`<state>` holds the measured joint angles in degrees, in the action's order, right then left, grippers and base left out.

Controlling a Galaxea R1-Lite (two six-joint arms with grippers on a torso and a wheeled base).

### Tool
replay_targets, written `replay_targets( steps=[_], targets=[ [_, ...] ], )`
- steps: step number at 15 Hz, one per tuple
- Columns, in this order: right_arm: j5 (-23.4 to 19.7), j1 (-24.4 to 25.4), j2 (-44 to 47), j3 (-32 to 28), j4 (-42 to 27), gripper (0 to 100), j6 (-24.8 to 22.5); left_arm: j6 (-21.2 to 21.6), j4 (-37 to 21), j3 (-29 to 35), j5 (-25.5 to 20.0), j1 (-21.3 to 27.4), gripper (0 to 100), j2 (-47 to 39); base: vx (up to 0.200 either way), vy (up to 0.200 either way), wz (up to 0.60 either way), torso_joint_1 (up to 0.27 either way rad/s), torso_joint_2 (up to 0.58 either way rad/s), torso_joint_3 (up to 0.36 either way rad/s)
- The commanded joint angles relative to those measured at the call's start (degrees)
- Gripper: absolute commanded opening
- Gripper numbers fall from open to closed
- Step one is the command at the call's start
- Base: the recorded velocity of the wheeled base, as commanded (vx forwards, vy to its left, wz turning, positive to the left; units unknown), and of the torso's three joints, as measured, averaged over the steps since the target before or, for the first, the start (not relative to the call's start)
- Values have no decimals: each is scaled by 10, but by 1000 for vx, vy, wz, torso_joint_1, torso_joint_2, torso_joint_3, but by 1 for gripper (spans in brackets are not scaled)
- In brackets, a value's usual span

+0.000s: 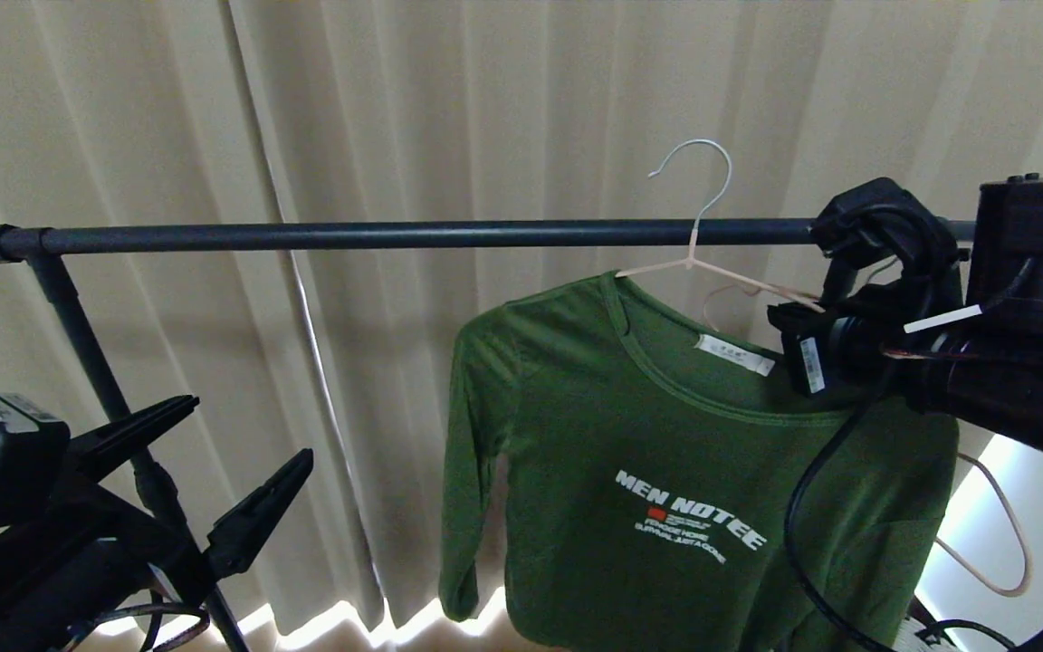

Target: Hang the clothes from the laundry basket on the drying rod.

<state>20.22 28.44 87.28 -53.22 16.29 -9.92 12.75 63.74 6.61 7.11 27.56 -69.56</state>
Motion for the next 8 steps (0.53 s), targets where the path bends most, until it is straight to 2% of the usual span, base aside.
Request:
replay_targets(
  steps=[1, 6, 8],
  targets=[
    [1, 0, 48, -28, 2, 0, 5, 0, 1, -1, 0, 1, 100, 4, 0, 0, 0, 0, 0, 0],
    [43, 3, 112, -48, 30, 0, 17, 0, 0, -1, -1, 1, 100, 4, 0, 0, 0, 0, 0, 0],
    [43, 11, 115, -45, 28, 0, 17, 0, 0, -1, -1, 3, 100, 3, 0, 0, 0, 0, 0, 0]
  ],
)
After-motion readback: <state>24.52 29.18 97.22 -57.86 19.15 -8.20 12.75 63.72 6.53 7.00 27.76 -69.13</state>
